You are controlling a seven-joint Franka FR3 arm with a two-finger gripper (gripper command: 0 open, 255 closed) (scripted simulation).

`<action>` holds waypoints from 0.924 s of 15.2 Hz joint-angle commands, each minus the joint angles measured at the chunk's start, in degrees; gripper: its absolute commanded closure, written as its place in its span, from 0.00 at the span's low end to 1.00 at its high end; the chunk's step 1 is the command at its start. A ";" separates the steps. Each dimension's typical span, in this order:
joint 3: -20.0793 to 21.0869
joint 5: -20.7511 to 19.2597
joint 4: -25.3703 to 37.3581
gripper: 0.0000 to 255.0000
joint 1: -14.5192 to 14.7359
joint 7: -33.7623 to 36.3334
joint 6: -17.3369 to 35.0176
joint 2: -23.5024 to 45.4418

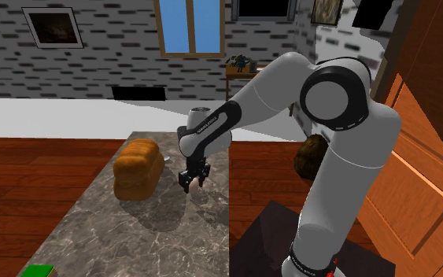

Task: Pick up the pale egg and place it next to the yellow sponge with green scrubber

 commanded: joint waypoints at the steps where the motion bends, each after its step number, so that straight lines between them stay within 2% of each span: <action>1: 0.00 0.00 0.00 1.00 0.00 0.00 0.00 0.00; 7: 0.00 0.00 0.00 1.00 0.00 0.00 0.01 0.01; 14: 0.00 -1.60 1.93 1.00 -0.33 1.71 -5.68 -3.88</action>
